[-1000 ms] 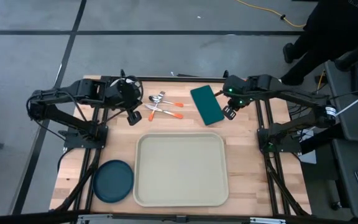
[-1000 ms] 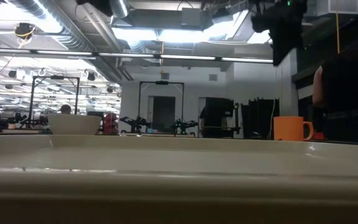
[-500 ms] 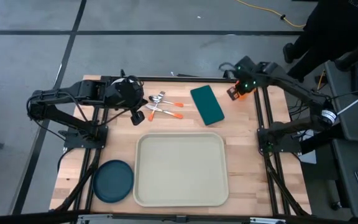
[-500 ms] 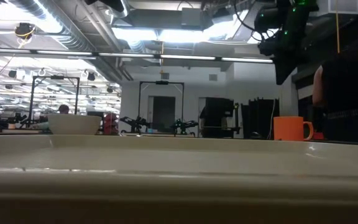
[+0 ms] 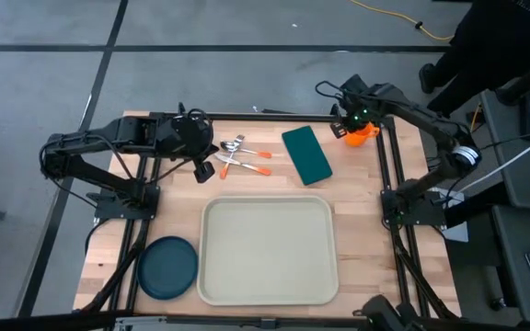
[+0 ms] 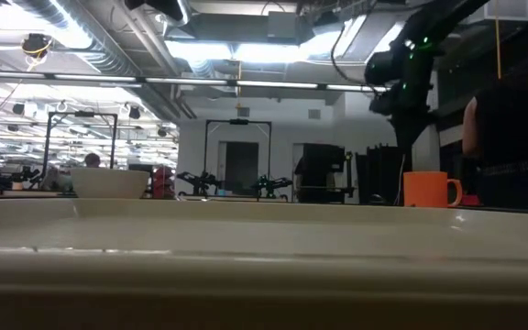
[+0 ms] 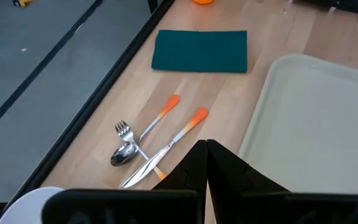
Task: Set up tray
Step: Put the orange mug on the gray serving tray
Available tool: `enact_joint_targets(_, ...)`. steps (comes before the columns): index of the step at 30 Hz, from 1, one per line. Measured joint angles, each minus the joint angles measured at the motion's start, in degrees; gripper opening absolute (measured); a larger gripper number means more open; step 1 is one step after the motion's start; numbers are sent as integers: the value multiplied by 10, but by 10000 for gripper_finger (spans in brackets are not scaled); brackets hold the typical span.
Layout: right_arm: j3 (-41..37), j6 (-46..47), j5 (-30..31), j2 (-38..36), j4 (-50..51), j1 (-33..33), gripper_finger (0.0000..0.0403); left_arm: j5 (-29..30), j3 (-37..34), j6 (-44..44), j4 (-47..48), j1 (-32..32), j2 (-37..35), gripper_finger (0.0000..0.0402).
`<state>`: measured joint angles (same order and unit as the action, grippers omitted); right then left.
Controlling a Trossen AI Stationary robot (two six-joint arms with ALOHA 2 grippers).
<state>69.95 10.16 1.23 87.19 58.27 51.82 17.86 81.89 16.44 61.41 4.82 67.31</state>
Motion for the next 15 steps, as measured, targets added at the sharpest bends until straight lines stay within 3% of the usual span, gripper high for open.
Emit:
enact_joint_targets(5, 0, 23, 2, 36, -5, 27, 1, -27, 0, 4, 0, 16, 0, 2)
enact_joint_targets(15, 42, 29, 2, 35, -12, 78, 3, -25, 0, 8, 0, 23, 0, 2)
